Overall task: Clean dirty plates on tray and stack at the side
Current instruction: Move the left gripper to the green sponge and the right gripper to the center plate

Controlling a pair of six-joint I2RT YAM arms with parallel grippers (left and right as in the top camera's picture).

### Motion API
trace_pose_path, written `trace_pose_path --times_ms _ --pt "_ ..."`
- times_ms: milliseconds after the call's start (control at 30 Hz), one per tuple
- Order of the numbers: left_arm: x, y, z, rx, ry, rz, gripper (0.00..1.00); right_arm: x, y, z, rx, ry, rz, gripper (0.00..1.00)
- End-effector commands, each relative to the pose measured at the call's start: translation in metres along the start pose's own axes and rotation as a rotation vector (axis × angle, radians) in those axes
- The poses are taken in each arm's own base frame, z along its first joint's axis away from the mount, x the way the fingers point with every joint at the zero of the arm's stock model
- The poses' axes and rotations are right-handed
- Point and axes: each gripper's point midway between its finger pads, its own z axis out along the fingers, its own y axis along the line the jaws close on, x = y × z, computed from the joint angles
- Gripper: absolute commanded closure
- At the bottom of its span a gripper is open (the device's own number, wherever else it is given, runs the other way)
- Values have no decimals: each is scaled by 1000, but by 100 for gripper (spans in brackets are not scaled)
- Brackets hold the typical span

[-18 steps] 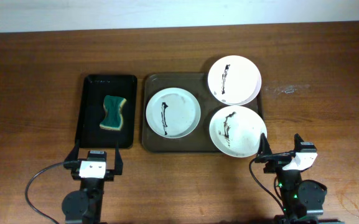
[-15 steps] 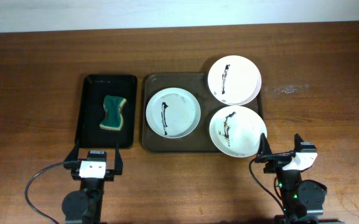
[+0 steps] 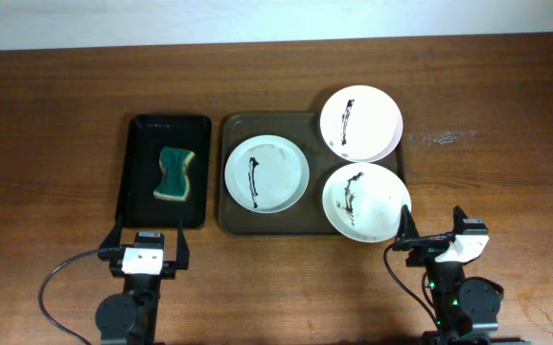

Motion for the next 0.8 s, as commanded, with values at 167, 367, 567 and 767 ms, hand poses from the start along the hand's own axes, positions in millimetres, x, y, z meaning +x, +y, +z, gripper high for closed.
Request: trace_pose_path --times_ms 167,367,567,767 --pt "2 5 0 -27 7 12 0 1 -4 0 22 -7 -5 1" --pt "-2 4 0 -23 -11 12 1 1 3 0 -19 -1 -4 1" --pt "-62 9 -10 4 -103 15 1 -54 33 -13 -150 -71 -13 1" --pt "-121 16 14 76 33 13 1 -111 54 13 -204 90 2 1"
